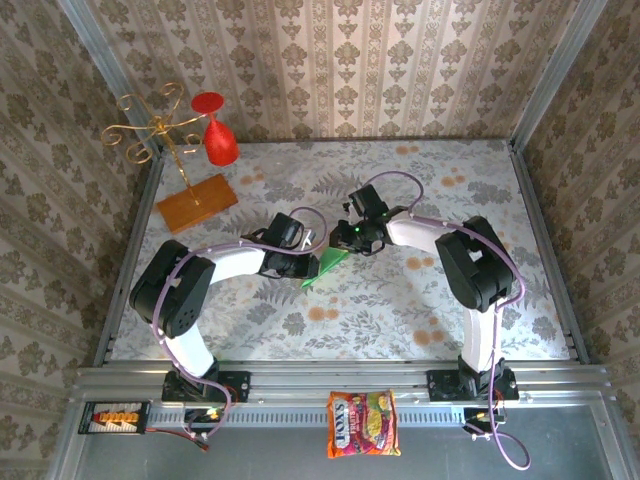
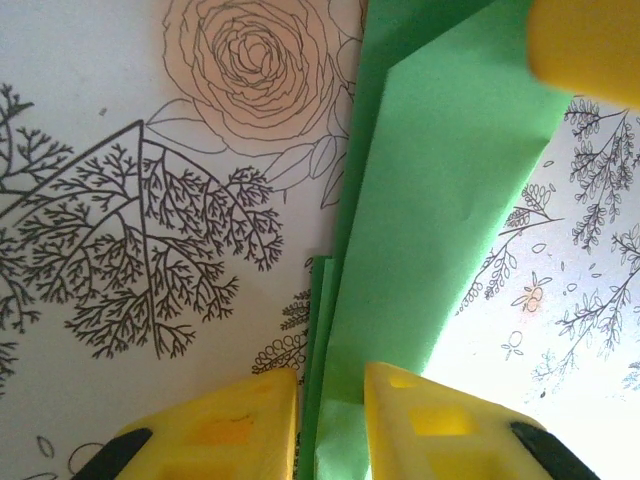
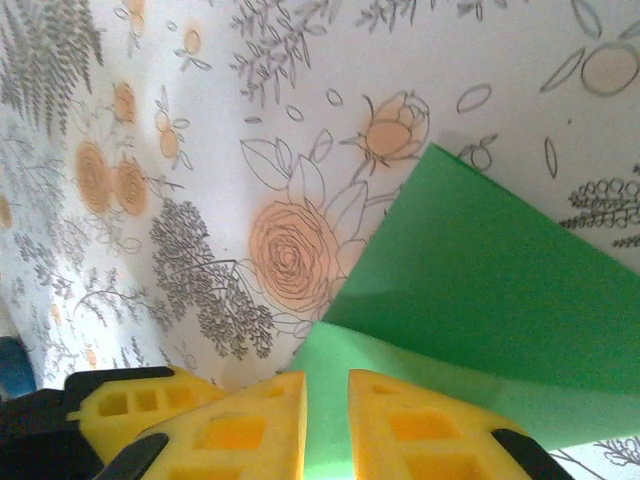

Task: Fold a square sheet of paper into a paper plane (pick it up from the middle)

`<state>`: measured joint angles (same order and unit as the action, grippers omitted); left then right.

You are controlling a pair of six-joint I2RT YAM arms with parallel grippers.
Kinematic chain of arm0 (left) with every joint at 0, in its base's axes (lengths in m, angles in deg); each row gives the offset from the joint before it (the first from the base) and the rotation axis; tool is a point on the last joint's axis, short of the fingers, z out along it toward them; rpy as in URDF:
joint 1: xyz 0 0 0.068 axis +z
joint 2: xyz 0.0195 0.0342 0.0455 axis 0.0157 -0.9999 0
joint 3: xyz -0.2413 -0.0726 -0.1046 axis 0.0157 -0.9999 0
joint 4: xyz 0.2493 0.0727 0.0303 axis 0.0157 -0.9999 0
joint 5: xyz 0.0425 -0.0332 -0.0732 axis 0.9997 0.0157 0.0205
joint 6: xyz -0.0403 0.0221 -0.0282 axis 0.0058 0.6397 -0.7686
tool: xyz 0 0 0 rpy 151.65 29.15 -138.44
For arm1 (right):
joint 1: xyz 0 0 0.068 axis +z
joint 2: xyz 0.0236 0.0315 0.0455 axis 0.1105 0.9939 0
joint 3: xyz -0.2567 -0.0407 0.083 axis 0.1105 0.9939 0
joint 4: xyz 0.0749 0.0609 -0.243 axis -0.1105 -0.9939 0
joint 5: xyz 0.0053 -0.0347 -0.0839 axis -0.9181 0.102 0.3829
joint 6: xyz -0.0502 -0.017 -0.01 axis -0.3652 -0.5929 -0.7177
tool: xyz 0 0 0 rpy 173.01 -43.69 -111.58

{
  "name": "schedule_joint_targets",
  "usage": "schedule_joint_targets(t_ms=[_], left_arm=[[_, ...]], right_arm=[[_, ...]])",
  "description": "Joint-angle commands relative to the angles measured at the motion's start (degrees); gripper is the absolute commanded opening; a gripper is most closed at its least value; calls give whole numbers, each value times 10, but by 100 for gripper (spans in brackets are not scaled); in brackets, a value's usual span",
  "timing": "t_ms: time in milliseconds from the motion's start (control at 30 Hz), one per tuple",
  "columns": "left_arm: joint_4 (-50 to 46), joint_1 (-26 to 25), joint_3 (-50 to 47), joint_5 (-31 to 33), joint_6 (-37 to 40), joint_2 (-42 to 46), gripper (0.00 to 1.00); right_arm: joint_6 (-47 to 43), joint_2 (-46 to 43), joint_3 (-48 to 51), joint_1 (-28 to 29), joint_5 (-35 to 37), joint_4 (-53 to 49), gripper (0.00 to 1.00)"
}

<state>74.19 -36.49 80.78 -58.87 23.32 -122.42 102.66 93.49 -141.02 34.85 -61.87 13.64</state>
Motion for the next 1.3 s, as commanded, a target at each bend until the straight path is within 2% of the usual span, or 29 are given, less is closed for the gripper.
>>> schedule_joint_targets(t_ms=[0, 1267], left_arm=[[-27, -8, 6, 3, 9, -27, 24], [-22, -11, -6, -1, 10, -16, 25]], right_arm=[[-10, -22, 4, -6, -11, 1, 19], [-43, 59, -29, -11, 26, -69, 19]])
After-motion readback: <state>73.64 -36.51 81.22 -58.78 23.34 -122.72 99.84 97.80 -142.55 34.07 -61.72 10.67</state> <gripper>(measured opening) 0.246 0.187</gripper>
